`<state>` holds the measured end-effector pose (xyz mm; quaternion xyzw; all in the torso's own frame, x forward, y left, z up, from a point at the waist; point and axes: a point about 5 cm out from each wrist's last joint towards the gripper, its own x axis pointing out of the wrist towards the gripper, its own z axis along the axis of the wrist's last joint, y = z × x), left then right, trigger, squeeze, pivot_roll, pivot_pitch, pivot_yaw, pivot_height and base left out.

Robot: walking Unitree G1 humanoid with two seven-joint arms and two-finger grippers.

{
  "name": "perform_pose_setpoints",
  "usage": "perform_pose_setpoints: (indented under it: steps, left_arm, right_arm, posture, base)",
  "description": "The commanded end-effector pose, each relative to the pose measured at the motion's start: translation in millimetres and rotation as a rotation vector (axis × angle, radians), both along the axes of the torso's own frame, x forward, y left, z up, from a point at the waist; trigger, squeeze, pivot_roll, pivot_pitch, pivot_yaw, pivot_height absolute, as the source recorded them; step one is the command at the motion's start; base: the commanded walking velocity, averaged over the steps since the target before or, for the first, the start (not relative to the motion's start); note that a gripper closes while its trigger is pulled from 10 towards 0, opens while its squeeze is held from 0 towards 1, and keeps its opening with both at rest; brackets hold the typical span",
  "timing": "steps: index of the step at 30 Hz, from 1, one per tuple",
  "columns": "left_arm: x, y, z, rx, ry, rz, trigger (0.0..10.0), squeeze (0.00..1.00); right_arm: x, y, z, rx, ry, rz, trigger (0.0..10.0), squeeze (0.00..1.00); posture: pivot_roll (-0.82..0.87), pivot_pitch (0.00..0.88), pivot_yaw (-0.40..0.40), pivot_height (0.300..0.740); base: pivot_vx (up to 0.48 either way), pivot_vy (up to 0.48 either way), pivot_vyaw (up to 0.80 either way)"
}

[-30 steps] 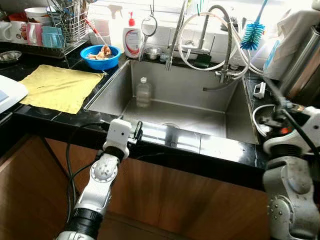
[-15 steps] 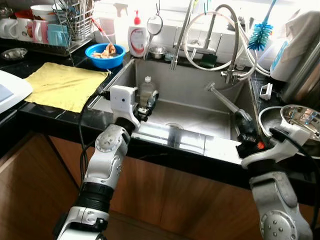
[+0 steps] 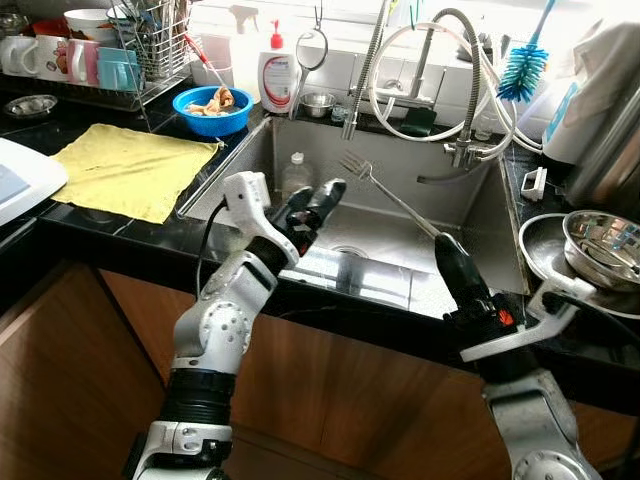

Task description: Kitchen organization

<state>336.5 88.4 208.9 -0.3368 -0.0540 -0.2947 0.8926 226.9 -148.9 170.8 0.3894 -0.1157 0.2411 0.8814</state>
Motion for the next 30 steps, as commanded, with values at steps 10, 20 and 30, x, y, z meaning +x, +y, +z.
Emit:
perform_pose_setpoints:
  steps: [10, 20, 30]
  left_arm:
    - [-0.8, 2.5, 12, -0.086, 0.001, -0.017, 10.0, 0.0]
    - [-3.3, 6.5, 18, -0.188, 0.003, -0.038, 10.0, 0.0]
    - [-6.9, 2.2, 19, -0.182, -0.004, -0.065, 10.0, 0.0]
  right_arm:
    - [-7.8, 1.0, 1, 0.06, 0.0, 0.063, 10.0, 0.0]
    - [-9.5, 10.1, -5, 0.029, 0.036, 0.13, 10.0, 0.0]
    - [-11.5, 14.4, -9, 0.012, 0.062, 0.156, 10.0, 0.0]
  posture:
    - [0.06, 0.0, -0.068, 0.74]
    - [0.07, 0.0, -0.074, 0.74]
    - [0.06, 0.0, -0.075, 0.74]
  base:
    - [0.0, 0.0, 0.0]
    - [0.0, 0.0, 0.0]
    - [0.0, 0.0, 0.0]
